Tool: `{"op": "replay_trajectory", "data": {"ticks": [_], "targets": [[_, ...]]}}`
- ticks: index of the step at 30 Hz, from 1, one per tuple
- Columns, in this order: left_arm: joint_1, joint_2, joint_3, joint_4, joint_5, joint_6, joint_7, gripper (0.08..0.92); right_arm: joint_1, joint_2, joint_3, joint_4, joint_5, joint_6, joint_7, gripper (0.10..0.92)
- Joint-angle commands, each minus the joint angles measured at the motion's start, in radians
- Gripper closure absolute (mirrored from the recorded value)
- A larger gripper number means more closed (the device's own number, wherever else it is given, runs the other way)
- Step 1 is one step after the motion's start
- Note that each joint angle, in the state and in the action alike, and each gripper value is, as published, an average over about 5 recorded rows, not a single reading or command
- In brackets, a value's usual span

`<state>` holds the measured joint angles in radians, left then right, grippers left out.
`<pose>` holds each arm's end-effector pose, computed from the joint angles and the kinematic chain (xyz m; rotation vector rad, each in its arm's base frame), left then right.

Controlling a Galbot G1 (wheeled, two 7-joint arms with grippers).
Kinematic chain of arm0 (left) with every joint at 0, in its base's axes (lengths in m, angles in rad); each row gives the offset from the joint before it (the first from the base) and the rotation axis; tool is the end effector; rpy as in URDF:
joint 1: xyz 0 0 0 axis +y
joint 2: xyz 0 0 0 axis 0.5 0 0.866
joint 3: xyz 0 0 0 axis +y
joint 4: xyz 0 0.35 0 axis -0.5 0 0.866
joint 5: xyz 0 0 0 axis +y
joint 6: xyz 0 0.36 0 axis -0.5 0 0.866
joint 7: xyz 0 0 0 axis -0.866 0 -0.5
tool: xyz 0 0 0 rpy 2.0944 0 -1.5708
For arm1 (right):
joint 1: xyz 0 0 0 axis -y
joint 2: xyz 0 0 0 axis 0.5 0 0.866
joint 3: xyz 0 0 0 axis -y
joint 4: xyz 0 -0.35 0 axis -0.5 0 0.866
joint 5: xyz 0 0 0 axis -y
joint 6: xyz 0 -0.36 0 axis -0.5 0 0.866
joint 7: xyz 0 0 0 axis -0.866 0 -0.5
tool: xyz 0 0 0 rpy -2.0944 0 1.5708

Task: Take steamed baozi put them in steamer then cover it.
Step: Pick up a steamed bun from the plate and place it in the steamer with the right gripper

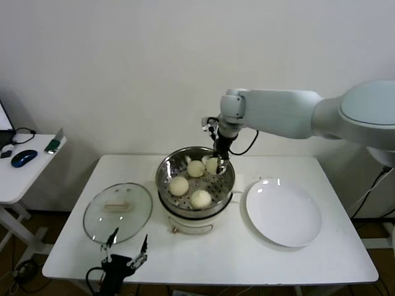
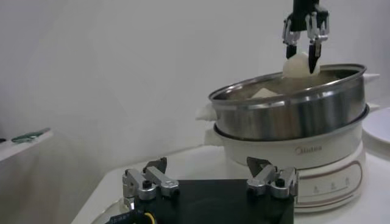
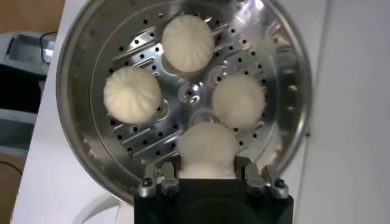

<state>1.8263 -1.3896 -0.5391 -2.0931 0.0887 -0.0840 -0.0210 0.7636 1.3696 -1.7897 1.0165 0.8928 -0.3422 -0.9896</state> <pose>0.1048 0.0355 -0.3378 -0.1460 -2.9527 -0.3551 0.6064 0.1132 -0.0647 1.3677 -1.2743 1.3351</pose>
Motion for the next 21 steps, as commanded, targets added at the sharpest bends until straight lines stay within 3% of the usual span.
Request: {"op": "replay_trajectory", "data": {"ticks": [1, 10, 18, 21], "targets": [[-0.007, 0.005, 0.0, 0.005, -0.005, 0.004, 0.0, 0.177, -0.057, 0.032, -0.026, 0.008, -0.013, -0.008, 0.025, 0.44], [-0.005, 0.007, -0.005, 0.01, -0.006, 0.003, 0.0, 0.177, -0.062, 0.021, -0.022, 0.008, -0.026, -0.011, 0.045, 0.422], [-0.005, 0.006, -0.004, 0.007, -0.004, 0.004, -0.001, 0.177, -0.05, 0.003, 0.0, 0.015, -0.021, -0.014, 0.047, 0.237], [-0.005, 0.005, -0.005, 0.006, -0.003, 0.005, -0.002, 0.177, -0.029, -0.013, 0.012, 0.015, -0.02, -0.01, 0.038, 0.207]]}}
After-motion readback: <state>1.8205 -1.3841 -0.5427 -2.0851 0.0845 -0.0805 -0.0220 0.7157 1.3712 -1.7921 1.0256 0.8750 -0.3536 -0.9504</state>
